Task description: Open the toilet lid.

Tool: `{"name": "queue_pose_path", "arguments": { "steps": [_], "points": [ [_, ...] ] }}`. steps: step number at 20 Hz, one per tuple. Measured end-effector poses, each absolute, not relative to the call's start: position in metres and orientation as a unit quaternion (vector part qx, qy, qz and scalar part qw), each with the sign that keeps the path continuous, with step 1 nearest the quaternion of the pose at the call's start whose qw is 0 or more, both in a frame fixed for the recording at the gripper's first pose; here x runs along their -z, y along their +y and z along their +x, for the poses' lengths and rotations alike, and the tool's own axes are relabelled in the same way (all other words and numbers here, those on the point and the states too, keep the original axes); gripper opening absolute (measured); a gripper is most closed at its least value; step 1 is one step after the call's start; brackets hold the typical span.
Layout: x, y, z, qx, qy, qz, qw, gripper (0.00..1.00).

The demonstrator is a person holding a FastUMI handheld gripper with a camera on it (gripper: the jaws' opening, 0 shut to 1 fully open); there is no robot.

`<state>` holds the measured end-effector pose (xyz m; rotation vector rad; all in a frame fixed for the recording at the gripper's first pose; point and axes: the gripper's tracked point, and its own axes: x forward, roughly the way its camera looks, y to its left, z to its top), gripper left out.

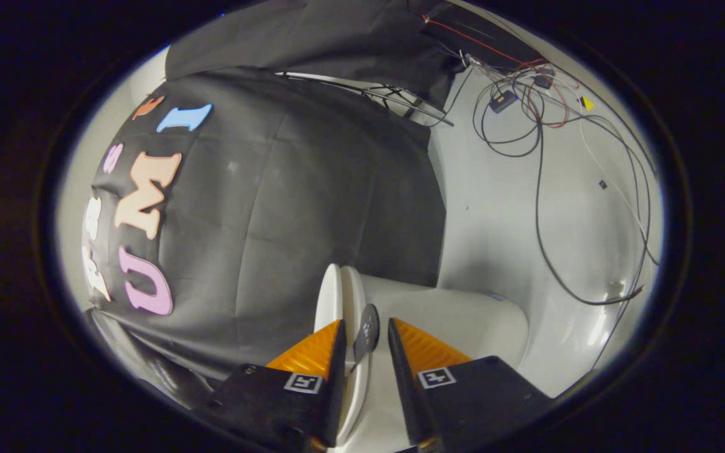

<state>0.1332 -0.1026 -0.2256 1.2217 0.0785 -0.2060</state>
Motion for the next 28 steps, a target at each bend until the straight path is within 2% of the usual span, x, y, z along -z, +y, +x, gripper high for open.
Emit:
{"name": "queue_pose_path", "arguments": {
  "steps": [4,7,10,15,20,28],
  "points": [
    [0.227,-0.105,0.135,0.091,0.024,0.592,0.8,0.1],
    [0.226,-0.103,0.134,0.091,0.041,0.583,0.806,0.0],
    [0.216,-0.101,0.132,0.094,0.056,0.542,0.833,0.0],
    [0.166,-0.084,0.131,0.063,0.016,0.501,0.863,0.0],
    [0.116,-0.056,0.129,0.064,0.01,0.43,0.9,0.01],
    [0.013,0.042,0.137,0.012,-0.024,0.321,0.947,0.02]
  ]
}}
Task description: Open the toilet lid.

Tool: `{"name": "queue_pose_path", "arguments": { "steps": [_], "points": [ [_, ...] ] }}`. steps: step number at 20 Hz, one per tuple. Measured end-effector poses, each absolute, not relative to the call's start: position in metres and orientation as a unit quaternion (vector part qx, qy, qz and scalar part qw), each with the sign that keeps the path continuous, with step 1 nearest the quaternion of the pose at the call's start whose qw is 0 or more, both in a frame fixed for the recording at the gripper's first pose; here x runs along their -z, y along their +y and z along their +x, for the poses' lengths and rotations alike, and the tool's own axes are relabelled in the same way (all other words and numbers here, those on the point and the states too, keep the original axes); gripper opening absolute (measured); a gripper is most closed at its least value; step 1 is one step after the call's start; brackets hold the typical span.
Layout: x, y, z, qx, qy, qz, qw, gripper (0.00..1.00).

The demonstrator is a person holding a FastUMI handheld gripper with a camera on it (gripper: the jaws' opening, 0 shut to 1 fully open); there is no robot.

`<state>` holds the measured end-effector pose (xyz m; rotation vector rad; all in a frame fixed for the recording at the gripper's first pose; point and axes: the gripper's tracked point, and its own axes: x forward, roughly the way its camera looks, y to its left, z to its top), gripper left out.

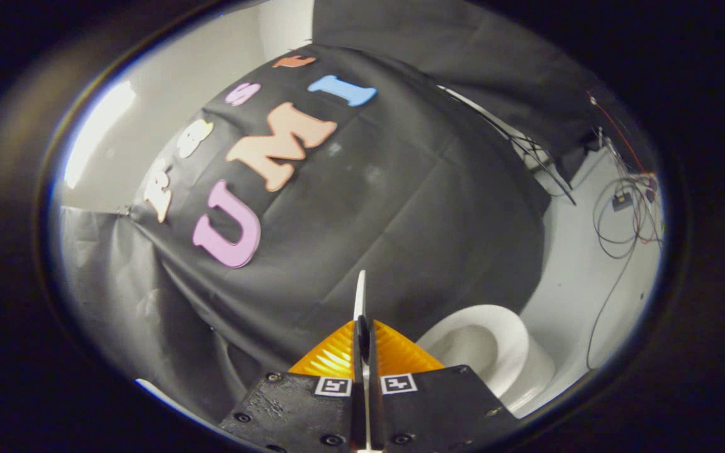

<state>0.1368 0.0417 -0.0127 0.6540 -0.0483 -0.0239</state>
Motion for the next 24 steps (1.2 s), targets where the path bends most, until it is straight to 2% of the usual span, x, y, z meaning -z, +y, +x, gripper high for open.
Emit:
{"name": "queue_pose_path", "arguments": {
  "steps": [10,24],
  "points": [
    [-0.034,0.132,0.141,0.03,-0.003,0.147,0.989,0.03],
    [-0.056,0.259,0.149,-0.024,-0.026,0.006,0.999,0.03]
  ]
}}
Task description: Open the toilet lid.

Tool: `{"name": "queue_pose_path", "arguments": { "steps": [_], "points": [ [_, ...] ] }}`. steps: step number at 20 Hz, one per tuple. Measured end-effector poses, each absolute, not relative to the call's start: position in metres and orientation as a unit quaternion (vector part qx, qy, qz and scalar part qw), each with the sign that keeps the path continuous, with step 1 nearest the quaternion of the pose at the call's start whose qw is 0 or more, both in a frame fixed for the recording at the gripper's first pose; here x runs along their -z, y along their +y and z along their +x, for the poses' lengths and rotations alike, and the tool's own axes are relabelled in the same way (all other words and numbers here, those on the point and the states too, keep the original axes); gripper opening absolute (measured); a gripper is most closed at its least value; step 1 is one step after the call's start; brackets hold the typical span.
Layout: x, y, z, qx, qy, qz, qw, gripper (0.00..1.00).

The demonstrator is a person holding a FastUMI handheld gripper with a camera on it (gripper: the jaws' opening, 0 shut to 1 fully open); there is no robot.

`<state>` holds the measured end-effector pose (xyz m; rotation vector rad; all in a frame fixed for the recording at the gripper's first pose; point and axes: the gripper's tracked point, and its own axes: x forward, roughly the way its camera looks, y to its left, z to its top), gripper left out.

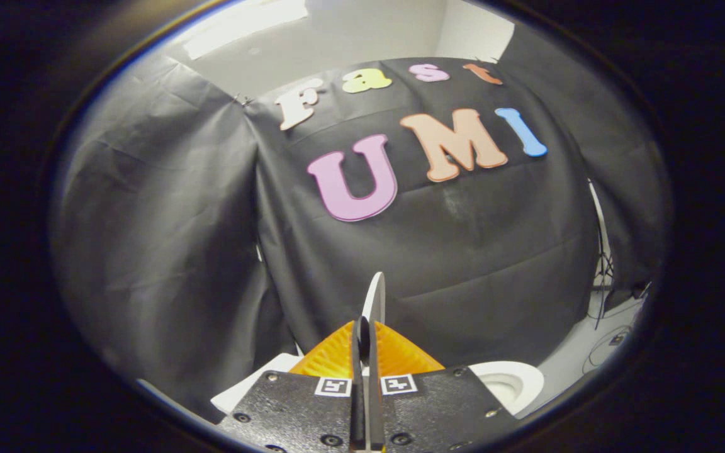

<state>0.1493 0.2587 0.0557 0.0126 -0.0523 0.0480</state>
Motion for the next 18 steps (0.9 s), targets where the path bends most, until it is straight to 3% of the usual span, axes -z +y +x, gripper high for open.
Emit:
{"name": "queue_pose_path", "arguments": {
  "steps": [18],
  "points": [
    [-0.037,0.356,0.159,-0.101,-0.026,-0.06,0.993,0.04]
  ]
}}
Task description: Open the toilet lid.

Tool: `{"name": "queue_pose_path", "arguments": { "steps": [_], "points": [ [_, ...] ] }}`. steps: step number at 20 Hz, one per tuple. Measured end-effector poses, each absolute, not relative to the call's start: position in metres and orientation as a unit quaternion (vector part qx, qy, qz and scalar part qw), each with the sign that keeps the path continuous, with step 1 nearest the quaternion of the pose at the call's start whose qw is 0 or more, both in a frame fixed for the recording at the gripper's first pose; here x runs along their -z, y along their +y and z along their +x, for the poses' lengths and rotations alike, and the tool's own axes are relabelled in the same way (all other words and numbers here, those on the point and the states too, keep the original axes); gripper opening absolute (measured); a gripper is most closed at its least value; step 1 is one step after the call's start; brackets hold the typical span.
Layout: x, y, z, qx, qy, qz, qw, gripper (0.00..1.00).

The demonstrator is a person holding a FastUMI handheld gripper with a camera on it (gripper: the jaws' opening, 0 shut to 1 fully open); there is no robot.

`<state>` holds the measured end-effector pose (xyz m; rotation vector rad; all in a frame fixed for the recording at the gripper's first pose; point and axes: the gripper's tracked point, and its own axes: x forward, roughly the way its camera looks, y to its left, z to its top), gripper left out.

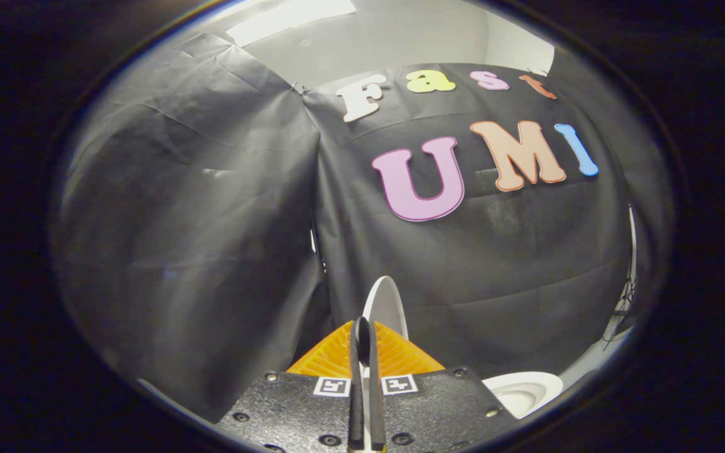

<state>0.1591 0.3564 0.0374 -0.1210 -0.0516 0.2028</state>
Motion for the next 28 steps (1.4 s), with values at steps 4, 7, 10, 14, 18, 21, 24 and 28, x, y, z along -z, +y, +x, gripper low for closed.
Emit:
{"name": "queue_pose_path", "arguments": {
  "steps": [4,7,10,14,18,21,24,28],
  "points": [
    [-0.029,0.373,0.16,-0.118,-0.021,-0.073,0.99,0.05],
    [-0.025,0.385,0.161,-0.129,-0.017,-0.078,0.988,0.05],
    [-0.017,0.397,0.163,-0.142,-0.011,-0.087,0.986,0.06],
    [-0.007,0.414,0.163,-0.156,-0.002,-0.1,0.983,0.06],
    [-0.004,0.414,0.166,-0.168,0.004,-0.107,0.98,0.08],
    [0.0,0.417,0.164,-0.172,0.008,-0.109,0.979,0.13],
    [0.006,0.418,0.16,-0.176,0.015,-0.11,0.978,0.26],
    [-0.009,0.406,0.151,-0.177,-0.003,-0.108,0.978,0.48]
  ]
}}
